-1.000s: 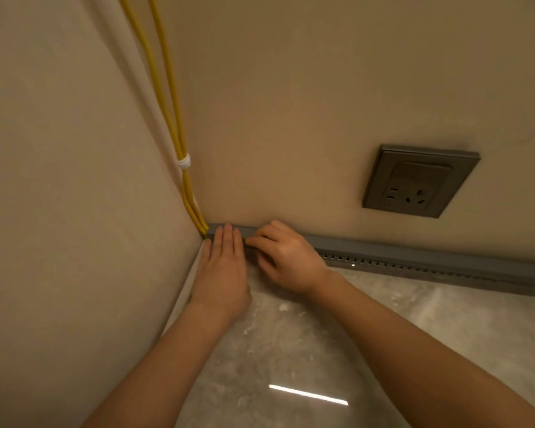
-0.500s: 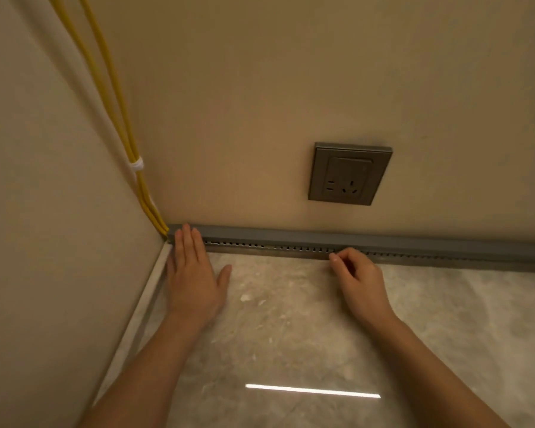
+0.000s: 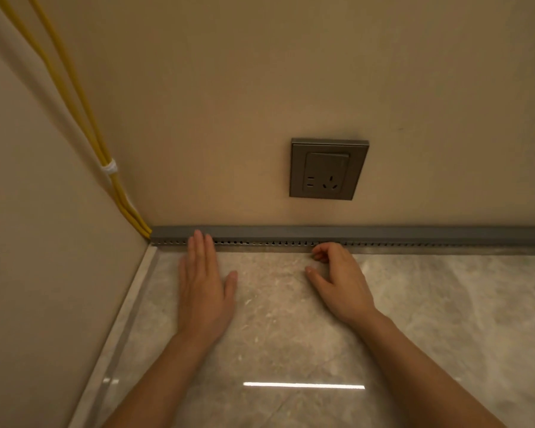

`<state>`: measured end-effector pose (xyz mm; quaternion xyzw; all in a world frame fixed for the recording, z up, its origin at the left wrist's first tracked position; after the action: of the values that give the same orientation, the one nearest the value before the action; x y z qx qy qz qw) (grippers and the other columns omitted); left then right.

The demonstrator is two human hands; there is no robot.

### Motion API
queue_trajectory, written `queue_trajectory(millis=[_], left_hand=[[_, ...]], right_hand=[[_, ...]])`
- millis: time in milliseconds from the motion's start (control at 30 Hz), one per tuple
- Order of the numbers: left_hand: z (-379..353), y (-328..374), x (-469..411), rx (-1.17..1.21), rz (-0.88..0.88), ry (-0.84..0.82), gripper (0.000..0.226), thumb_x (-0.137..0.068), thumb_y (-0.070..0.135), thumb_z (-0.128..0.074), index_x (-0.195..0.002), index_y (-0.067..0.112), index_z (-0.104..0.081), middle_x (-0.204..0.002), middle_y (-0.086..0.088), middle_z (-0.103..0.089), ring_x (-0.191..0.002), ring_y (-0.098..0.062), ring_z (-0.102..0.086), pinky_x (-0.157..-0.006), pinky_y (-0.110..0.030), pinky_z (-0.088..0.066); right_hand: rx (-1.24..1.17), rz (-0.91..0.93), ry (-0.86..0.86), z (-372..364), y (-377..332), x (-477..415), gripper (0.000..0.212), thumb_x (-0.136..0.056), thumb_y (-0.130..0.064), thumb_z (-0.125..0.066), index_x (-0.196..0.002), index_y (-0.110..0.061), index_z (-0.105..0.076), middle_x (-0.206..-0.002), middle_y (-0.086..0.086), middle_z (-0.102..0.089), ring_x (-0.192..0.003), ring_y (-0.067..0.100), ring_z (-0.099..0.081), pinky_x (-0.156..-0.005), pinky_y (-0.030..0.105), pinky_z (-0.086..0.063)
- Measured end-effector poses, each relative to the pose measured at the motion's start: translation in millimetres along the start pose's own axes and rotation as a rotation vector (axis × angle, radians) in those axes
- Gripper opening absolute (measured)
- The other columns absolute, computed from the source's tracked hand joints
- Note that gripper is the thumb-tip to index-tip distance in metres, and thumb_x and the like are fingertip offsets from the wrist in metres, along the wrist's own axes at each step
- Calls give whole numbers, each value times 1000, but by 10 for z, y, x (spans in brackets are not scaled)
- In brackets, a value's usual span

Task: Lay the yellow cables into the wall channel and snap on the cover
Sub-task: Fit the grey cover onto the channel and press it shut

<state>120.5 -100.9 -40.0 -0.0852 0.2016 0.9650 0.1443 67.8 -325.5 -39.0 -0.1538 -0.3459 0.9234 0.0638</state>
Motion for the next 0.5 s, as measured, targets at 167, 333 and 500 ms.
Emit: queue_trajectory(millis=[167, 333, 500], left_hand=[[-359, 840, 145, 21, -231, -95, 70, -90, 56, -8, -143, 24, 25, -150, 7, 33, -137, -8, 31, -113, -33, 16], [-571, 1105, 106, -97, -313, -153, 65, -87, 56, 5, -141, 25, 25, -148, 8, 35, -135, -7, 34, -113, -35, 19], [-651, 1046, 88, -138, -286, -183, 68, -86, 60, 5, -142, 27, 24, -145, 9, 40, -134, -7, 36, -112, -40, 21]], right_hand=[[20, 7, 0, 4, -21, -1, 29, -82, -24, -63, -108, -20, -51, -97, -12, -49, -92, 7, -47, -84, 26, -41], [-47, -25, -6, -2, 16, -31, 32, -80, -1, -55, -108, -17, -54, -100, -8, -54, -96, 9, -50, -87, 32, -45], [-107, -33, 38, 38, 37, -56, 32, -78, 3, -55, -100, -19, -58, -93, -9, -57, -93, 8, -52, -84, 24, -45]])
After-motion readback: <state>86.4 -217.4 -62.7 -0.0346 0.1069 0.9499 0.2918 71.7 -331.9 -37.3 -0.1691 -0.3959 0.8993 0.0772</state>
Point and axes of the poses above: each hand's wrist, its own x-axis away from the middle knuckle, its own z-axis out of the back of the hand, y = z × x, the point moved 8 cm from there along -x, towards the middle knuckle
